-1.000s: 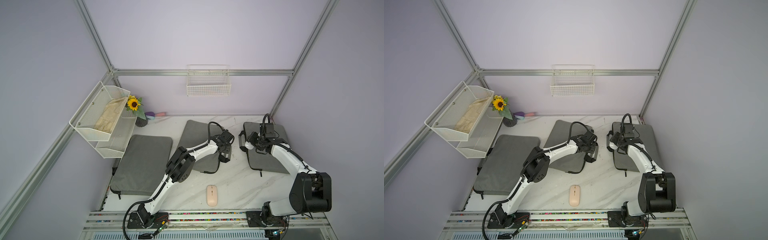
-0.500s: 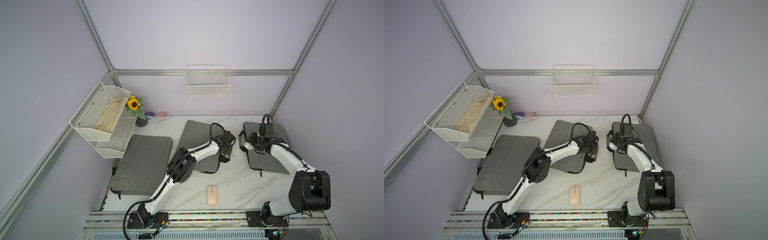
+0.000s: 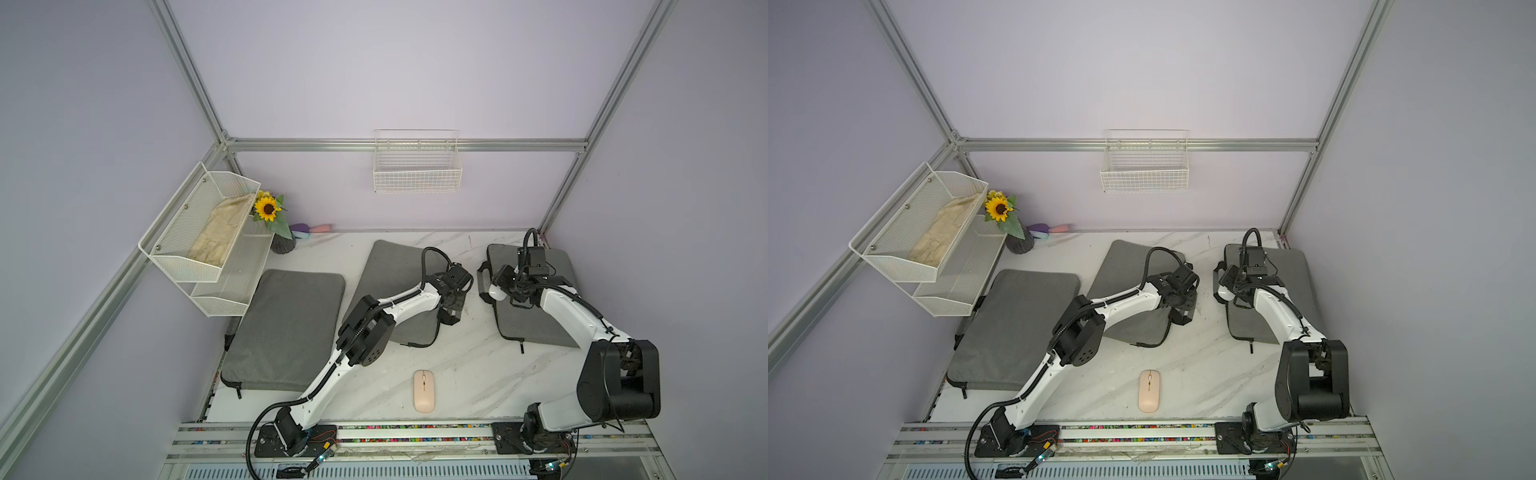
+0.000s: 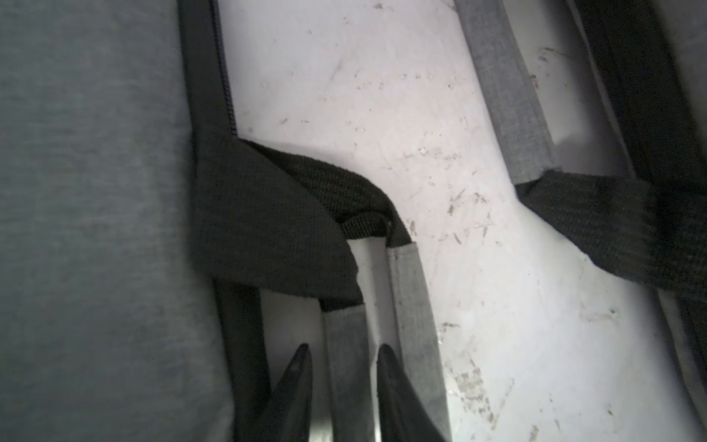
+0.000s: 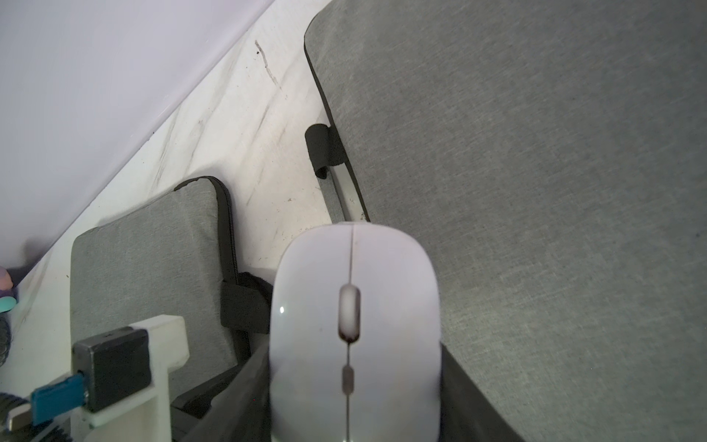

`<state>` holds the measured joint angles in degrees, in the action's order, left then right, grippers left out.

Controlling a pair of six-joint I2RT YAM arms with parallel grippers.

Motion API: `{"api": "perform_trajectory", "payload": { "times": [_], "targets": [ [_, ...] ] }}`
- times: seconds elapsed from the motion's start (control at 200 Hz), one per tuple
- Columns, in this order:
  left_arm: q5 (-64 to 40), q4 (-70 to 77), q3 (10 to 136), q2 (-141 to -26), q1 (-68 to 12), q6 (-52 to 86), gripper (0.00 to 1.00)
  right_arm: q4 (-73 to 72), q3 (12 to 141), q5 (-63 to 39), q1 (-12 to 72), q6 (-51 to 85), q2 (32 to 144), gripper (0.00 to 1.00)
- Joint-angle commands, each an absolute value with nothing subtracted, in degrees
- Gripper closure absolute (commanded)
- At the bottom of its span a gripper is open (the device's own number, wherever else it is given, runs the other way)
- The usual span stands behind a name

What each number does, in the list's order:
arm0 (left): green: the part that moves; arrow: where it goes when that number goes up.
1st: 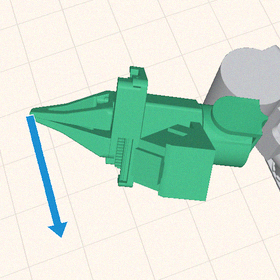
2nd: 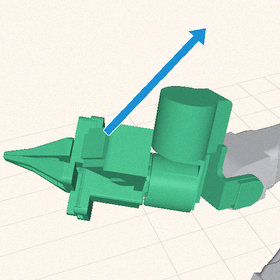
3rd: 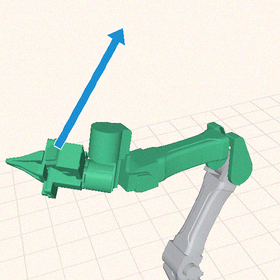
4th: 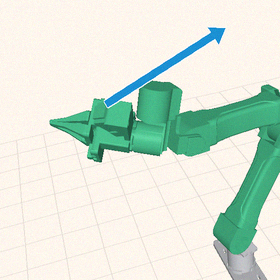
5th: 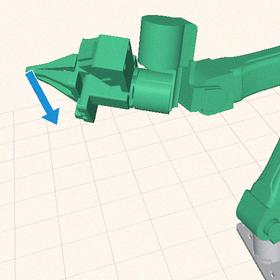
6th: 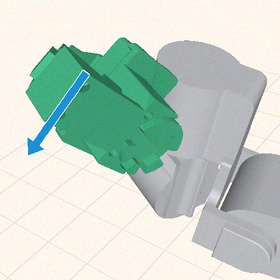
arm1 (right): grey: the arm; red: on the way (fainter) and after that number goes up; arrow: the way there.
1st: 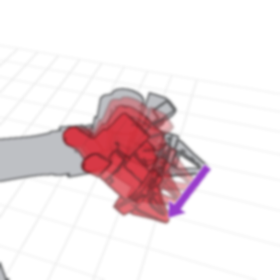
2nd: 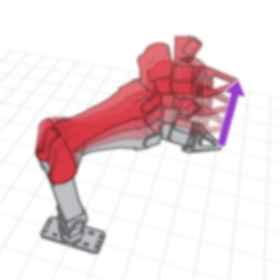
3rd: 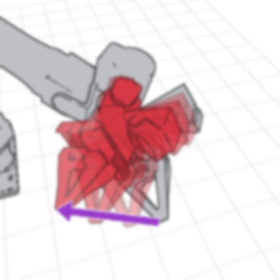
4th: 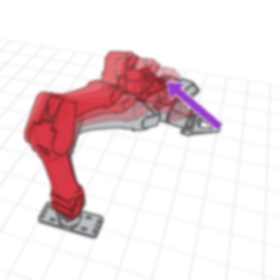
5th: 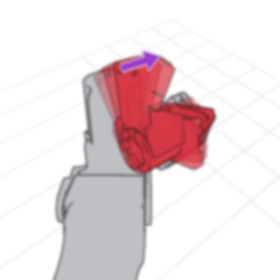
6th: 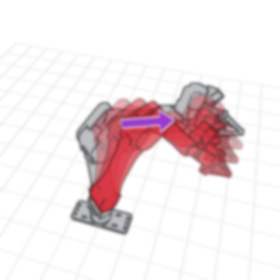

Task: Put the mouse into the laptop bag
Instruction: Open the zippered laptop bag at the center of the board.

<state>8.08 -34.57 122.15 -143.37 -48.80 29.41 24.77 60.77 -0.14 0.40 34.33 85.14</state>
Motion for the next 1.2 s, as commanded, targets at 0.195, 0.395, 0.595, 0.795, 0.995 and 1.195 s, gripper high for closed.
{"api": "perform_trajectory", "payload": {
  "times": [0.195, 0.395, 0.595, 0.795, 0.995, 1.195],
  "targets": [
    [5.8, -36.7, 126.6, -147.1, -48.0, 30.0, 0.8, 22.8, 60.6, -0.8, 0.4, 33.6, 85.5, 0.54],
    [5.9, -36.8, 125.5, -146.3, -48.1, 30.2, 0.63, 22.7, 60.6, -1.1, 0.4, 33.5, 85.9, 0.54],
    [16.8, -39.2, 121.0, -144.4, -50.2, 30.5, 0.69, 22.7, 60.6, -1.4, 0.4, 33.5, 85.8, 0.54],
    [19.0, -40.6, 118.5, -144.0, -52.0, 29.7, 0.61, 22.7, 60.6, -1.3, 0.4, 33.5, 85.7, 0.54],
    [19.7, -41.1, 117.1, -144.1, -53.0, 29.1, 0.61, 22.7, 60.6, -1.3, 0.4, 33.5, 85.9, 0.54],
    [19.7, -41.2, 117.6, -144.8, -53.0, 28.8, 0.84, 22.6, 60.6, -1.4, 0.4, 33.5, 85.9, 0.54]
  ]
}}
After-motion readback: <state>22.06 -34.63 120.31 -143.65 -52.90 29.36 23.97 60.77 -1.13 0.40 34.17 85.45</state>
